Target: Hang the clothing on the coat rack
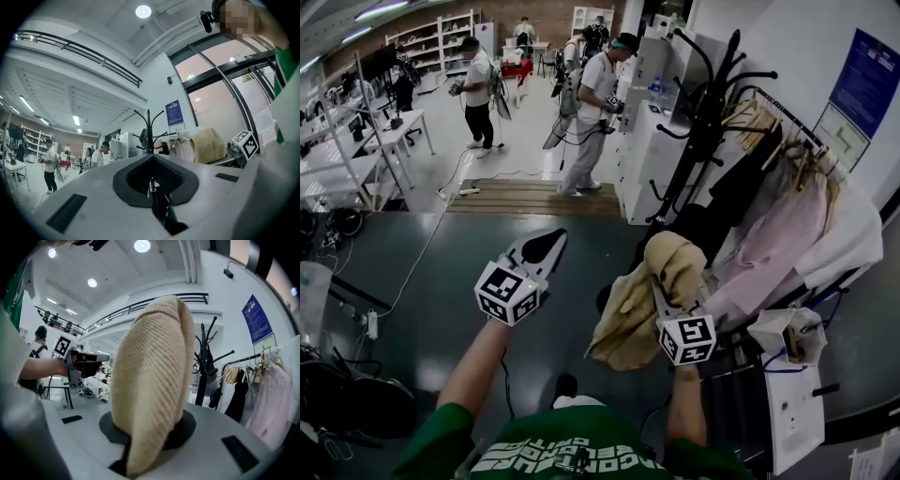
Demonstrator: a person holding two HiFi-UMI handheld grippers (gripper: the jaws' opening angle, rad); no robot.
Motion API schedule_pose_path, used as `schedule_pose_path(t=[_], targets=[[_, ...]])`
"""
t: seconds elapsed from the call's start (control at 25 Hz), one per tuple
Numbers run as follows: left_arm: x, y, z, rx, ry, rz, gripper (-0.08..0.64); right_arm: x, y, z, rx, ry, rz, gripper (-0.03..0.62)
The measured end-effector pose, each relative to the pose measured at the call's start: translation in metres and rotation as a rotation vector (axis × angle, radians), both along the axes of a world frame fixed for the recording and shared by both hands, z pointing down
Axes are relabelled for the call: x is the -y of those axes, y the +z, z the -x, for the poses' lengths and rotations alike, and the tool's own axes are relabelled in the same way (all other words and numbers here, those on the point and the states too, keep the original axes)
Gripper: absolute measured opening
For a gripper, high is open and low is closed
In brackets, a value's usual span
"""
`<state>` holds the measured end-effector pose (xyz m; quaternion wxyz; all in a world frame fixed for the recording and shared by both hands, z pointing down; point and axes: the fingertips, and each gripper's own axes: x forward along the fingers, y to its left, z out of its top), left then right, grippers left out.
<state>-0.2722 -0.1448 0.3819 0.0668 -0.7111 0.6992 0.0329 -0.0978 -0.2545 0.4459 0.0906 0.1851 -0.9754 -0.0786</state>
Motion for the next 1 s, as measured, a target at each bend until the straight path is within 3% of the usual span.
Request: schedule_pose_path(t=[0.32,0.6,0.84,1.0], targets=[[0.052,-0.003,0.066,-0.011,0.040,-0.017,0.003,0.032,-0.018,0.061,0.031,0.029,-0.017,0.078],[0.084,-0.010,0.084,-0.014,0.115,-0.033,0.003,0.045,-0.029,0.087,0.029,0.072,-0.027,0.078],[0.123,-0.021,0.102,-0.011,0.237,-0.056,0.003,0.056,-0.040,0.106,0.038,0.161,-0.013,0.078],[0.163,-0.029,0.107,-0.018,0.381,-0.065,0.003,0.067,-0.045,0.108,0.041,0.287,-0.024,0.078]])
